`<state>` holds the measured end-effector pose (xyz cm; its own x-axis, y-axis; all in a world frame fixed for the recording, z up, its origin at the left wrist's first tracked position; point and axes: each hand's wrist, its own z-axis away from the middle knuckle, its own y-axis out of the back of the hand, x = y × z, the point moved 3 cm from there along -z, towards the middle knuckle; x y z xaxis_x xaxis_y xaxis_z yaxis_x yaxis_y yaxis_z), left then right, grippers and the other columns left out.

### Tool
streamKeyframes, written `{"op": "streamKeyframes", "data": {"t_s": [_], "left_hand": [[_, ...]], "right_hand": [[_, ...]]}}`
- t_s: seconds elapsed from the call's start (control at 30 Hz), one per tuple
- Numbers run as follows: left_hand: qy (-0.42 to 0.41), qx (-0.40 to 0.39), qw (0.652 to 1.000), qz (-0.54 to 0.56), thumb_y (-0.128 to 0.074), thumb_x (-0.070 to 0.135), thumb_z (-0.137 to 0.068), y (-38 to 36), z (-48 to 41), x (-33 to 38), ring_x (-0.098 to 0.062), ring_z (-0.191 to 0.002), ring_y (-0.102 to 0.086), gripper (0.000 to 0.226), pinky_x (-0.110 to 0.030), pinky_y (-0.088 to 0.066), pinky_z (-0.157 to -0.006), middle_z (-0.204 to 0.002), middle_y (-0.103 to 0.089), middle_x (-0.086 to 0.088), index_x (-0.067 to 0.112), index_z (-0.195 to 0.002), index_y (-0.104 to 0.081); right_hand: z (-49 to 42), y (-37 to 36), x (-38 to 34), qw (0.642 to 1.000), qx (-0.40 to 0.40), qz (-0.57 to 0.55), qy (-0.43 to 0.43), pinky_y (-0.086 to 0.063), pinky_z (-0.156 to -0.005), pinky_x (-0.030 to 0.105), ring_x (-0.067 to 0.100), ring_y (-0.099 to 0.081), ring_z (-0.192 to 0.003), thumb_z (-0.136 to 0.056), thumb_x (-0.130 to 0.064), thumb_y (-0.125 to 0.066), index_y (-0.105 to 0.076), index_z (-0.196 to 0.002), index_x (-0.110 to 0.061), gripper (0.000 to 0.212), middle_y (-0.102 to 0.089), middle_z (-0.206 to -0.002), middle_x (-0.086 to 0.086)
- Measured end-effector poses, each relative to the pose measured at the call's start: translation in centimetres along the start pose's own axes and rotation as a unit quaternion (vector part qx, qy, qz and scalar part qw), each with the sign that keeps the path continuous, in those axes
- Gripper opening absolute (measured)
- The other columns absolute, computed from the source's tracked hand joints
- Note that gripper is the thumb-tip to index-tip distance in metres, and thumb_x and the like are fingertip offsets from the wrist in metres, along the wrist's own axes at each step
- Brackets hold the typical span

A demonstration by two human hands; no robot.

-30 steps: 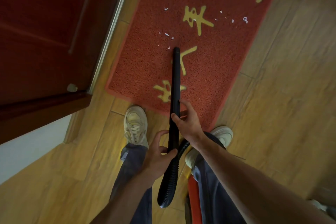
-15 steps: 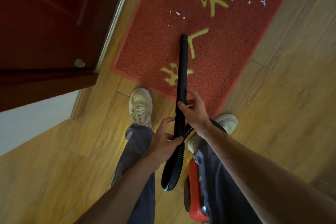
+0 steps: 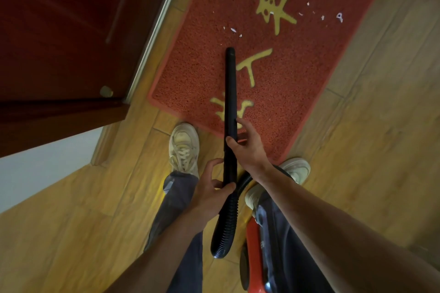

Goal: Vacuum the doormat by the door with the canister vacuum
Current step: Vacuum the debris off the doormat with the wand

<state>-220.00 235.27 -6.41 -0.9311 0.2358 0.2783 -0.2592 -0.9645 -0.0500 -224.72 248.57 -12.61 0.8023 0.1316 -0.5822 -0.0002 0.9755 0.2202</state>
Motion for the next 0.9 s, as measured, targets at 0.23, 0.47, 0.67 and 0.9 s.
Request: {"op": "streamKeyframes", "data": {"t_s": [0.23, 0.47, 0.67, 0.9], "left_hand": [[-0.009, 0.005, 1.000, 0.021, -0.067, 0.008, -0.089, 1.0, -0.5, 0.5, -0.023, -0.074, -0.069, 0.055, -0.046, -0.060, -0.069, -0.081, -0.069, -0.015, 0.048, -0.121, -0.048], [-0.018, 0.008, 0.999, 0.036, -0.064, 0.005, -0.091, 1.8, -0.6, 2.6, -0.014, -0.069, -0.068, 0.052, -0.040, -0.058, -0.069, -0.077, -0.071, -0.009, 0.041, -0.126, -0.048], [-0.021, 0.006, 0.998, 0.055, -0.062, 0.002, -0.092, 1.9, -1.2, 4.6, -0.007, -0.057, -0.066, 0.050, -0.025, -0.050, -0.049, -0.067, -0.070, -0.003, 0.035, -0.127, -0.049], [-0.020, 0.006, 0.999, 0.034, -0.064, 0.005, -0.090, 1.8, -1.3, 4.7, -0.009, -0.064, -0.069, 0.050, -0.038, -0.059, -0.063, -0.077, -0.073, -0.011, 0.039, -0.124, -0.050]], "right_hand": [[-0.7, -0.9, -1.9, 0.999, -0.009, 0.035, 0.019, -0.060, -0.074, 0.030, 0.008, -0.063, -0.079, -0.092, -0.016, -0.065, -0.046, -0.142, -0.026, 0.054, -0.061, -0.089, -0.006], [-1.9, -1.9, -3.9, 0.998, 0.009, 0.049, 0.029, -0.061, -0.077, 0.040, 0.013, -0.066, -0.080, -0.091, -0.015, -0.066, -0.046, -0.142, -0.023, 0.056, -0.064, -0.095, -0.002], [-3.4, -2.1, -4.9, 0.996, 0.016, 0.079, 0.036, -0.059, -0.087, 0.037, 0.024, -0.066, -0.109, -0.091, -0.017, -0.065, -0.042, -0.146, -0.022, 0.059, -0.055, -0.140, 0.016], [-3.2, -1.7, -4.8, 0.995, 0.036, 0.081, 0.055, -0.060, -0.080, 0.038, 0.017, -0.069, -0.091, -0.091, -0.017, -0.064, -0.041, -0.147, -0.019, 0.060, -0.067, -0.121, 0.009]]}}
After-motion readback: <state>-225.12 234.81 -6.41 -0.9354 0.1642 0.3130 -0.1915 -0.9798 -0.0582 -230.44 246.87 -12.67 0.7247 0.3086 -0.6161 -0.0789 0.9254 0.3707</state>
